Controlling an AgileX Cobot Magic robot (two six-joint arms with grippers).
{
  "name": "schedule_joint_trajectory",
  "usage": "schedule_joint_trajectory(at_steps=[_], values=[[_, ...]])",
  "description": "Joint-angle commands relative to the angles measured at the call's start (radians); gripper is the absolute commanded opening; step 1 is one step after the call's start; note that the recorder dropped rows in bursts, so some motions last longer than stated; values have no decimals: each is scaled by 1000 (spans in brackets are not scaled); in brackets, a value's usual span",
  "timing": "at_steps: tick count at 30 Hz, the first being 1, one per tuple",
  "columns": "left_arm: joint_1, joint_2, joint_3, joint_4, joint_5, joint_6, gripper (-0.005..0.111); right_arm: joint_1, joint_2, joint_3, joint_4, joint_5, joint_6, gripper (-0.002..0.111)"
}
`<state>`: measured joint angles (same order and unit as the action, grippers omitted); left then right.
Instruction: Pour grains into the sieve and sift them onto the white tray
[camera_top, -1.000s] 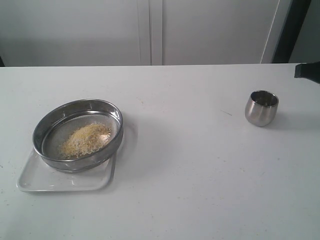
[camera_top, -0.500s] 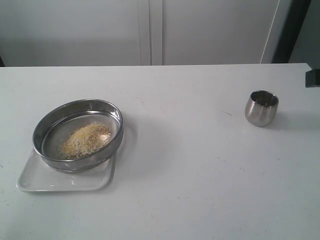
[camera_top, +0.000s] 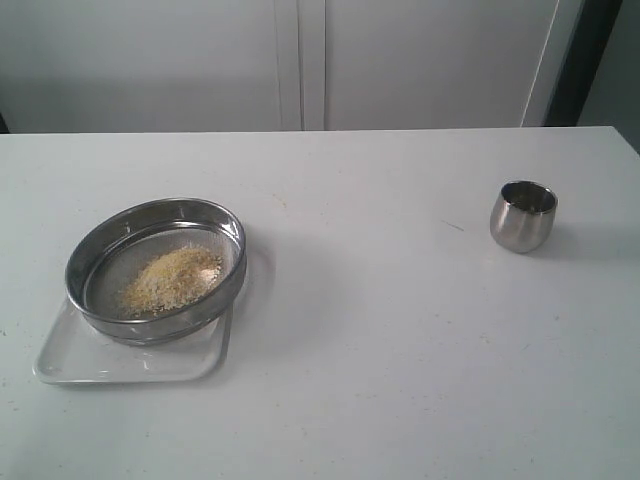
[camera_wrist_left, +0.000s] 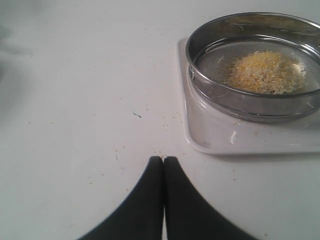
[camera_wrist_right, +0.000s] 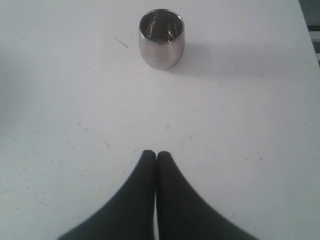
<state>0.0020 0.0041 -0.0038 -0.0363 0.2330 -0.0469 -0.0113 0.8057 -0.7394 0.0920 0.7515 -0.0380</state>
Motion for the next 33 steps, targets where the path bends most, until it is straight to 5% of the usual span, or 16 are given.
schedule_joint_trajectory(at_steps=[1, 33], values=[[1, -4, 4, -8, -1, 0, 0, 2, -49, 28, 13, 4, -11, 0], [1, -4, 4, -8, -1, 0, 0, 2, -73, 54, 19, 11, -2, 0]])
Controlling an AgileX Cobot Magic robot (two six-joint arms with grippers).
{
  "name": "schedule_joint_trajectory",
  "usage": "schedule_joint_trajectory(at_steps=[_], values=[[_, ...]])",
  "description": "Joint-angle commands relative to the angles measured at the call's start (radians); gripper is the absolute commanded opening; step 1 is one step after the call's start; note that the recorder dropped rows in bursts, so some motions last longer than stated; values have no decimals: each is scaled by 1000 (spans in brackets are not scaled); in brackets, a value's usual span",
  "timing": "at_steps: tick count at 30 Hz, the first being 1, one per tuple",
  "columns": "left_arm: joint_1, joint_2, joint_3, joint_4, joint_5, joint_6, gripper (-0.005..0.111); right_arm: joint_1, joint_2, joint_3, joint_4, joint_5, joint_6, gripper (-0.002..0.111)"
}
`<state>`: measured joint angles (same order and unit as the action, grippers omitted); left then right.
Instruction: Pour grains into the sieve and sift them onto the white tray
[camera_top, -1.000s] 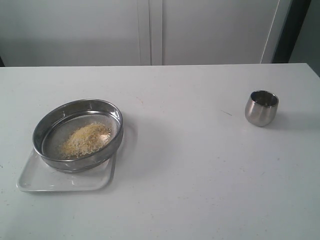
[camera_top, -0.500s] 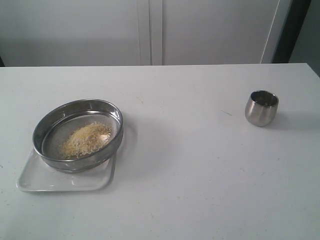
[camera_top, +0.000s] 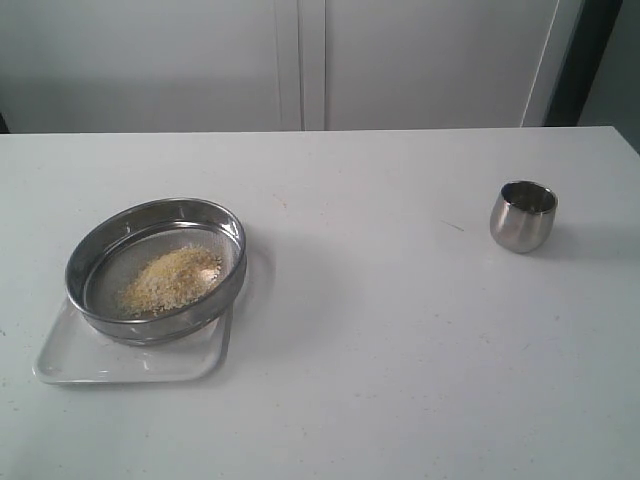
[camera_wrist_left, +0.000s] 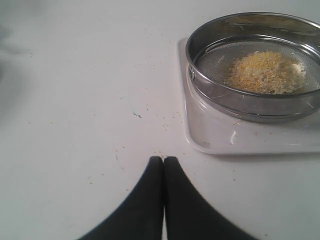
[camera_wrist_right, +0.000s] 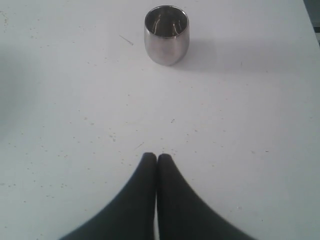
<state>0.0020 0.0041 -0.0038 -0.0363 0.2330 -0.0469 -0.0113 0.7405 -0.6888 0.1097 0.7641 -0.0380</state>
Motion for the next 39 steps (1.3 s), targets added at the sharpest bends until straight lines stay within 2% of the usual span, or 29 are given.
schedule_joint_trajectory(at_steps=[1, 25, 32, 39], values=[[1, -4, 4, -8, -1, 0, 0, 2, -8, 3, 2, -2, -2, 0], [1, -4, 4, -8, -14, 0, 0, 2, -8, 3, 2, -2, -2, 0], [1, -4, 4, -8, -176, 0, 0, 2, -8, 3, 2, -2, -2, 0], [1, -4, 4, -8, -283, -2, 0, 2, -8, 3, 2, -2, -2, 0]])
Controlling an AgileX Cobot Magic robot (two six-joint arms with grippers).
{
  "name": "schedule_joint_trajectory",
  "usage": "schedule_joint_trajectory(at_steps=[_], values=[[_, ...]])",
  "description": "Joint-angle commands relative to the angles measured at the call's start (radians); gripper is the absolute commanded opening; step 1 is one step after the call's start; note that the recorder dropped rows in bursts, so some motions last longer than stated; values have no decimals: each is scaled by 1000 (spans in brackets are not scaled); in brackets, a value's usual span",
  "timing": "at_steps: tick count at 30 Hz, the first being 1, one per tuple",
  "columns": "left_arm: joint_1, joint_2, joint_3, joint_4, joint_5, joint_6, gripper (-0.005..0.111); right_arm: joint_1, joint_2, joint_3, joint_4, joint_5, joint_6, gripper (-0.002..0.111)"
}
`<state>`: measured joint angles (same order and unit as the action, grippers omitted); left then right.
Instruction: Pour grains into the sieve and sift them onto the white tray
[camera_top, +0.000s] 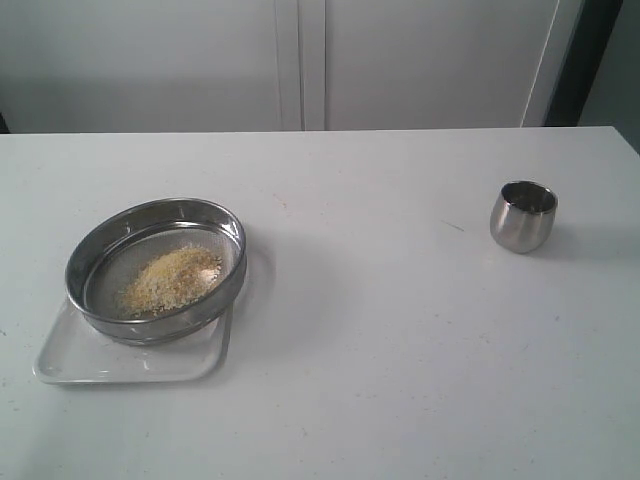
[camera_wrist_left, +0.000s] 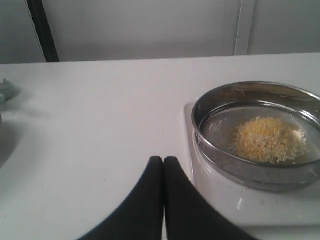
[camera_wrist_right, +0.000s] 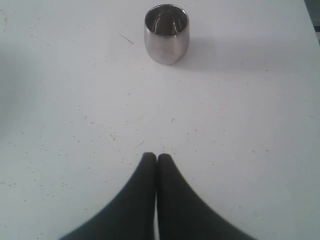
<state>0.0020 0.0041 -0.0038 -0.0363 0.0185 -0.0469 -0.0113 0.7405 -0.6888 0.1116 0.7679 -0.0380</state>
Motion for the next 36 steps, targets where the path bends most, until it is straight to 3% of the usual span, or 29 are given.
schedule_joint_trajectory(at_steps=[1, 6, 19, 23, 30, 36], values=[[1, -4, 4, -8, -84, -4, 0, 2, -8, 3, 0, -6, -2, 0], [1, -4, 4, -8, -178, -4, 0, 2, -8, 3, 0, -6, -2, 0], [1, -4, 4, -8, -216, -1, 0, 2, -8, 3, 0, -6, -2, 0], [1, -4, 4, -8, -317, 28, 0, 2, -8, 3, 0, -6, -2, 0], [1, 54, -215, -8, -18, 70, 0, 2, -8, 3, 0, -6, -2, 0], [1, 209, -354, -8, 84, 106, 0, 2, -8, 3, 0, -6, -2, 0]])
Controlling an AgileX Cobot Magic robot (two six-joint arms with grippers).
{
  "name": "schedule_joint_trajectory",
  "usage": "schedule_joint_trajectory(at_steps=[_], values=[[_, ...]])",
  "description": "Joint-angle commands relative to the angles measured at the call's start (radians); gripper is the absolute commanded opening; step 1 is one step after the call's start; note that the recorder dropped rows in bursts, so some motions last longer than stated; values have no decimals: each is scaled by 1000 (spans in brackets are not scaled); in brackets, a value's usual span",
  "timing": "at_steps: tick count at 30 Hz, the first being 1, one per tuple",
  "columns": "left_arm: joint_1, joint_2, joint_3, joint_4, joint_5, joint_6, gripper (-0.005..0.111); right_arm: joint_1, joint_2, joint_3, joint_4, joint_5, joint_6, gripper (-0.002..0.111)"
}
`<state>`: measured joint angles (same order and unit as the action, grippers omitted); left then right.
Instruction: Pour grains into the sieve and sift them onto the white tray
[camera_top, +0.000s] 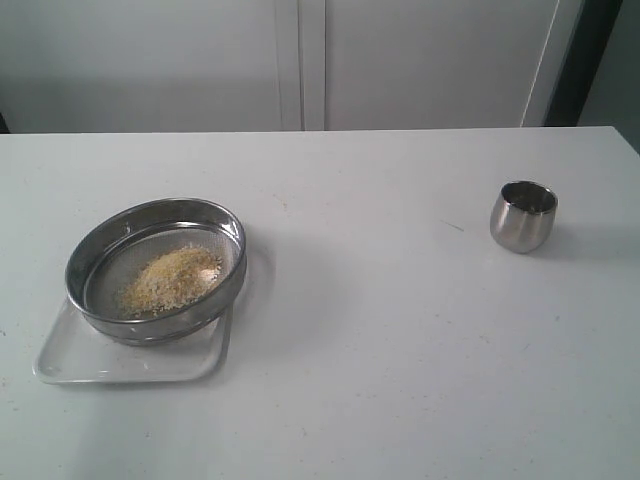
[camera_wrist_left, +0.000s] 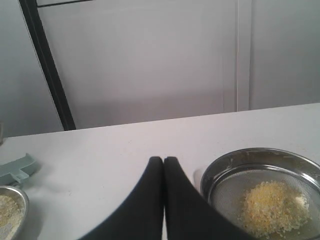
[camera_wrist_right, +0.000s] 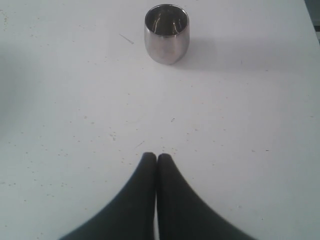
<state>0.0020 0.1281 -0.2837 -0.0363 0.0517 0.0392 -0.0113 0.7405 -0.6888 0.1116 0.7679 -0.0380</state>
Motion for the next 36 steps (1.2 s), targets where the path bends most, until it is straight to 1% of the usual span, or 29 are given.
schedule_joint_trajectory(at_steps=[1, 11, 29, 36], values=[[1, 107, -91, -8, 58, 19, 0, 2, -8, 3, 0, -6, -2, 0], [1, 404, -287, -8, 188, 18, 0, 2, -8, 3, 0, -6, -2, 0], [1, 932, -558, -8, 394, 15, 0, 2, -8, 3, 0, -6, -2, 0], [1, 1101, -669, -8, 487, 15, 0, 2, -8, 3, 0, -6, -2, 0]])
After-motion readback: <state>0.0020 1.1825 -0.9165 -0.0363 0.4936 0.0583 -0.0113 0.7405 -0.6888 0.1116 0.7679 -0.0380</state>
